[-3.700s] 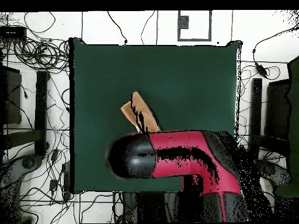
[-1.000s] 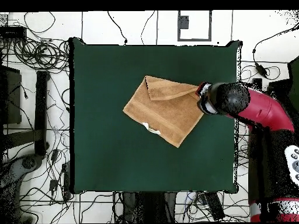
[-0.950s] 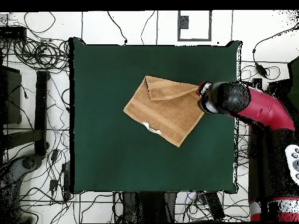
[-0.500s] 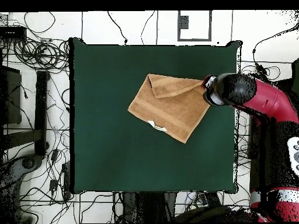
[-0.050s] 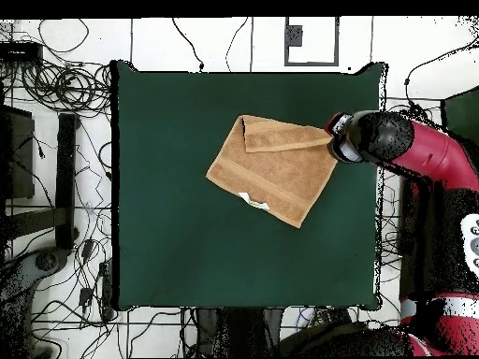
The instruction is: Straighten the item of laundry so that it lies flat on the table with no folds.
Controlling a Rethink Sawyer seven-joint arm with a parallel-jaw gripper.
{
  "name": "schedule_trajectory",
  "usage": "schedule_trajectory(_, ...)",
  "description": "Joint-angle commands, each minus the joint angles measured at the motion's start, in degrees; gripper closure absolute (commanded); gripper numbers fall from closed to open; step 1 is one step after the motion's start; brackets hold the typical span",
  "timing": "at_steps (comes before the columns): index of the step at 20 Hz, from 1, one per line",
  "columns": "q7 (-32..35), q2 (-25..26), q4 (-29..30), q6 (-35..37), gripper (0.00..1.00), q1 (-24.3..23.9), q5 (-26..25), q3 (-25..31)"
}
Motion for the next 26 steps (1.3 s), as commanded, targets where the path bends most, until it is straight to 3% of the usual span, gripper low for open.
schedule_trajectory(1,-5.02,-3.47,3.3,5.88,0.0,2.85,0.08,3.53)
schedule_trajectory(12,-2.49,-6.69,7.39,6.89,0.0,3.5,1.22,2.77)
schedule_trajectory(26,10.93,-10.04,15.72,-1.16,0.0,8.99,4.43,-0.46)
